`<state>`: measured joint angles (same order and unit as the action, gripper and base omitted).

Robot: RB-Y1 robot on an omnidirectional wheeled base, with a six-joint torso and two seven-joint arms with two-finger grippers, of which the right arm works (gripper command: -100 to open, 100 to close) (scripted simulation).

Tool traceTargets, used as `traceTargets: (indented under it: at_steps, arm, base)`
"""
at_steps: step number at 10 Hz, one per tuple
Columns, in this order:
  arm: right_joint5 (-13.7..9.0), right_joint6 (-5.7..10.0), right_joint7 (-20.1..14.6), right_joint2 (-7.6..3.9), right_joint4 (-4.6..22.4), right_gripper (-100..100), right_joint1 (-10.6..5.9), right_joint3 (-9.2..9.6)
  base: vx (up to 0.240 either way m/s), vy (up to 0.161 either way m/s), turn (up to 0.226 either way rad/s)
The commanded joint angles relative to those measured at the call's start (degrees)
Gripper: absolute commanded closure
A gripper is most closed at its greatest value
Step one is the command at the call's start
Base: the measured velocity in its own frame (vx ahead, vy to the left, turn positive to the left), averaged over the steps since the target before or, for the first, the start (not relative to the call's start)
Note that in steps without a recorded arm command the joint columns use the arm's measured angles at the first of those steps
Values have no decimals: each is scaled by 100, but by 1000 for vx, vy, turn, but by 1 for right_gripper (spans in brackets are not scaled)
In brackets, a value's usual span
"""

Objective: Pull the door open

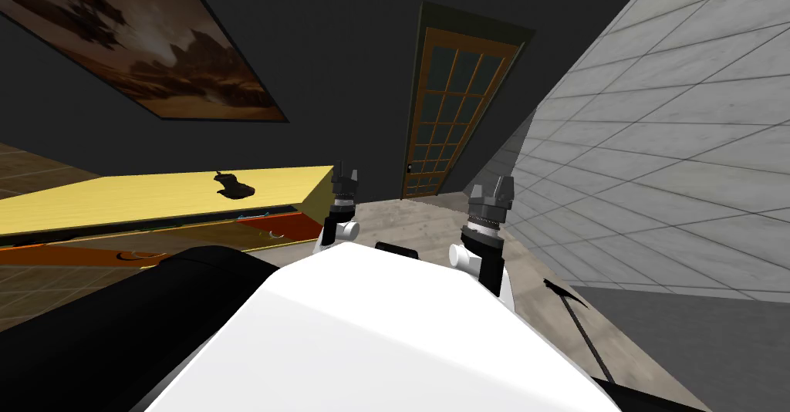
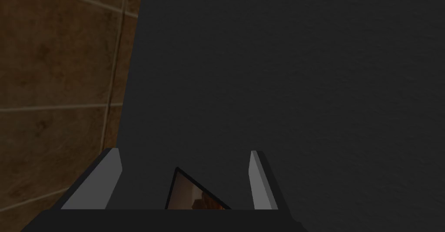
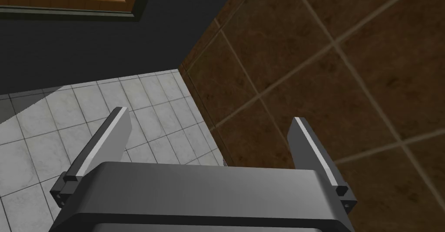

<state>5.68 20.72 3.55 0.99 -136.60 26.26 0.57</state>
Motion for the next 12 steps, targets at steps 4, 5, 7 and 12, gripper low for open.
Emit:
traceTargets:
  at_steps: [4,5,7,12]
  arm:
    - [-5,164,334,-153,514,-100,-161,11]
    - [-7,219,446,-196,686,-100,-215,14]
    - [-9,281,572,-242,880,-100,-276,18]
    - [-16,497,1010,-386,1554,-100,-488,32]
  base:
    - [88,13,28]
    - [102,8,33]
    - [83,14,23]
    - [96,10,29]
